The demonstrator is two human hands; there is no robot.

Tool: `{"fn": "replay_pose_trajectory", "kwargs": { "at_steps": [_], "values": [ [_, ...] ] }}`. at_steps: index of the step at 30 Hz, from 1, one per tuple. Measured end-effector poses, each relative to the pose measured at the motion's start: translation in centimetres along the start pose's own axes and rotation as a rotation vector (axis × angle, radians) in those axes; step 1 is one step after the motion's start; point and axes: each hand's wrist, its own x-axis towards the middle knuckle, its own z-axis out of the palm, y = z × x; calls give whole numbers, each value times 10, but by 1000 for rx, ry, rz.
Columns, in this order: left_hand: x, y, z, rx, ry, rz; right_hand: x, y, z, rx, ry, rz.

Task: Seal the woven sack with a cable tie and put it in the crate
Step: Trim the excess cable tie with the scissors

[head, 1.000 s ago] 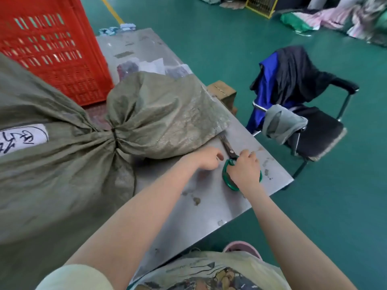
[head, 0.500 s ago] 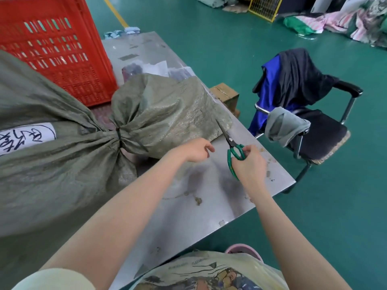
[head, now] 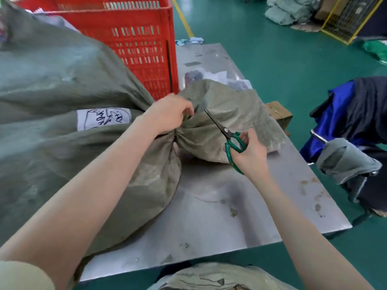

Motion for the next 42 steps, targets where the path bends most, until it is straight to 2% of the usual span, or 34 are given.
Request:
{"fn": "replay_pose_trajectory", "kwargs": {
  "at_steps": [5, 8, 11, 16, 21, 28, 42],
  "values": [
    [-8, -27, -10, 488, -7, 47, 17, -15, 12, -115, -158, -65],
    [-8, -29, -11, 651, -17, 33, 24, -21, 14, -210, -223, -103],
    [-3, -24, -11, 626, -40, 14, 31, -25, 14, -288, -254, -200],
    [7, -16, -10, 646, -35, 77, 49, -32, 11, -421, -261, -342],
    [14, -18, -14, 711, -40, 126, 64, -43, 13, -484, -300, -383],
    [15, -20, -15, 660, -25, 142, 73, -50, 20, -504, -326, -475],
    [17, -22, -6, 655, -12, 149, 83, -58, 17, -709, -313, -706]
  ]
}}
